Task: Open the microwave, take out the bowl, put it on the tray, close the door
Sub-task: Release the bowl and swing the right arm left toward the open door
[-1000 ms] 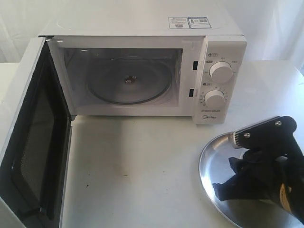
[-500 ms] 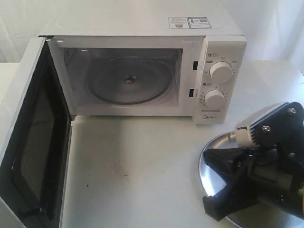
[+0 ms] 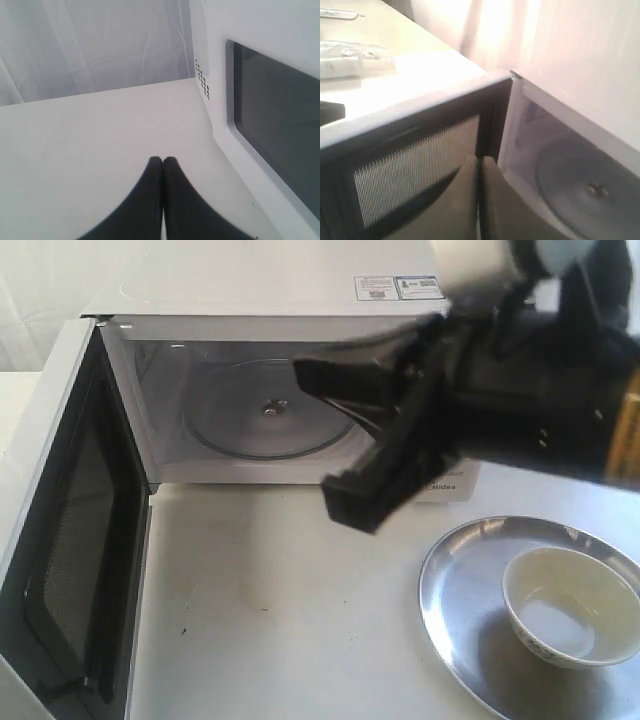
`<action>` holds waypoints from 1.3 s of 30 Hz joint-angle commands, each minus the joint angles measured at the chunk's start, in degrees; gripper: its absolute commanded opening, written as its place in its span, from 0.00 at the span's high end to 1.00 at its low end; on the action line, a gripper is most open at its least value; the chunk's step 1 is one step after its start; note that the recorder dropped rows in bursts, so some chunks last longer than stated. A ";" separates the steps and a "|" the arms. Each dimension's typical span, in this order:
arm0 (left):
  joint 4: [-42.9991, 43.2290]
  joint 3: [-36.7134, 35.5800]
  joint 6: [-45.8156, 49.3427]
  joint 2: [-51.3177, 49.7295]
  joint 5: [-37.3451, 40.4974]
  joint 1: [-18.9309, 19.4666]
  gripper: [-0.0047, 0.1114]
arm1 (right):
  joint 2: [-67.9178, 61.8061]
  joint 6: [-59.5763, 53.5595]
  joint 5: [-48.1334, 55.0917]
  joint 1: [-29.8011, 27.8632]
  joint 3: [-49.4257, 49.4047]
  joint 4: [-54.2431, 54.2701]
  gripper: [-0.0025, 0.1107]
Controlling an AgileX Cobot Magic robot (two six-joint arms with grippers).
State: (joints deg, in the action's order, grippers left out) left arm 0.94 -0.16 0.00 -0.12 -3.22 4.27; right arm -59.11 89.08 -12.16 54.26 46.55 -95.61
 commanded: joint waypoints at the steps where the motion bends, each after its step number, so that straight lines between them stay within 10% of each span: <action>1: -0.44 0.16 0.00 0.12 -0.22 -0.07 0.96 | -9.41 -13.98 -6.91 0.00 10.01 12.48 0.98; 10: -0.44 0.16 0.00 0.12 -0.22 -0.07 0.96 | -27.36 -37.15 7.11 10.92 27.67 30.49 0.98; 21: -0.44 0.16 0.00 0.12 -0.22 -0.07 0.96 | -41.13 -42.95 18.76 21.30 37.45 14.78 0.98; 39: -0.44 0.16 0.00 0.12 -0.22 -0.07 0.96 | -48.31 -26.73 22.38 21.59 48.02 3.53 0.98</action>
State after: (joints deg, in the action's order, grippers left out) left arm 0.94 -0.16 0.00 -0.12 -3.22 4.27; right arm -105.82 61.47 10.46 75.51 93.63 -91.81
